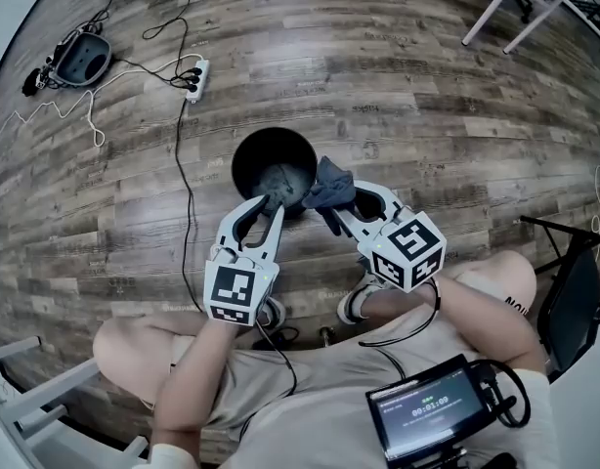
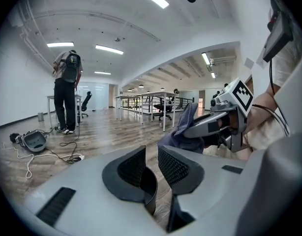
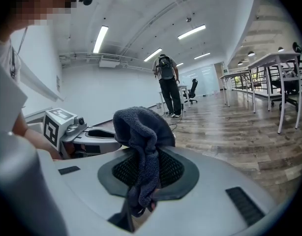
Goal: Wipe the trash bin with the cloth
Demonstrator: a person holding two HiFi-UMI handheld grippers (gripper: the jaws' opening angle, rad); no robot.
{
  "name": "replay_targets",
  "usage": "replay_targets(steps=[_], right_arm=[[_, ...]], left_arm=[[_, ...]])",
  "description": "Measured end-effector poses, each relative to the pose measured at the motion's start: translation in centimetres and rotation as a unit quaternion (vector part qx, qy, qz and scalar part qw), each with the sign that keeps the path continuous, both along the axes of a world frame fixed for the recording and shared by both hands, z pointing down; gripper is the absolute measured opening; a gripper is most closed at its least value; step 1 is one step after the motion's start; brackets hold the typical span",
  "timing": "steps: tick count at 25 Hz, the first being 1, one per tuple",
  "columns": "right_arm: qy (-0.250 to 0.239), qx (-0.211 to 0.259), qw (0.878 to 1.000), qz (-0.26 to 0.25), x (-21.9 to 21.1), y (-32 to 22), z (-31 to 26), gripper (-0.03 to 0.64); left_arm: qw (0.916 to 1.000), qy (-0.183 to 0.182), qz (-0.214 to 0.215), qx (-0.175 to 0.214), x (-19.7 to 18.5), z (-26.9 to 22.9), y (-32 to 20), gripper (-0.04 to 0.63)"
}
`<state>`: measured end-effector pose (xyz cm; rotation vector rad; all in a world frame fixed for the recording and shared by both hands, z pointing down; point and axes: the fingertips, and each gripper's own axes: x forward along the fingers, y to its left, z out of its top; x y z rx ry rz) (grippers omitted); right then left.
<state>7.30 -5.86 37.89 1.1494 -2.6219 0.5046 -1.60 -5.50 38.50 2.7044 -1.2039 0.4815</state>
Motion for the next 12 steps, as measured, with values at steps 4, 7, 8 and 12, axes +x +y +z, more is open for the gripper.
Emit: replay_targets(steps=[4, 7, 8, 12], right_arm=[[-0.01, -0.012, 1.0, 0.0, -0.1, 0.0, 0.2, 0.079], [-0.02, -0.026, 0.999, 0.003, -0.2, 0.0, 0.4, 0.079], [-0.022, -0.03, 0.999, 0.003, -0.2, 0.0, 0.5, 0.08], [-0.029, -0.042, 0.999, 0.003, -0.1, -0.1, 0.6, 0.08]], left_arm=[[0.9999, -0.007, 0.001, -0.01, 0.1, 0.5, 0.1, 0.091], [0.9998, -0.007, 0.0, -0.021, -0.1, 0.9, 0.2, 0.091], [0.9997, -0.007, -0.001, -0.024, -0.1, 1.0, 0.3, 0.091], [0.9994, -0.007, -0.001, -0.033, 0.2, 1.3, 0.3, 0.091]])
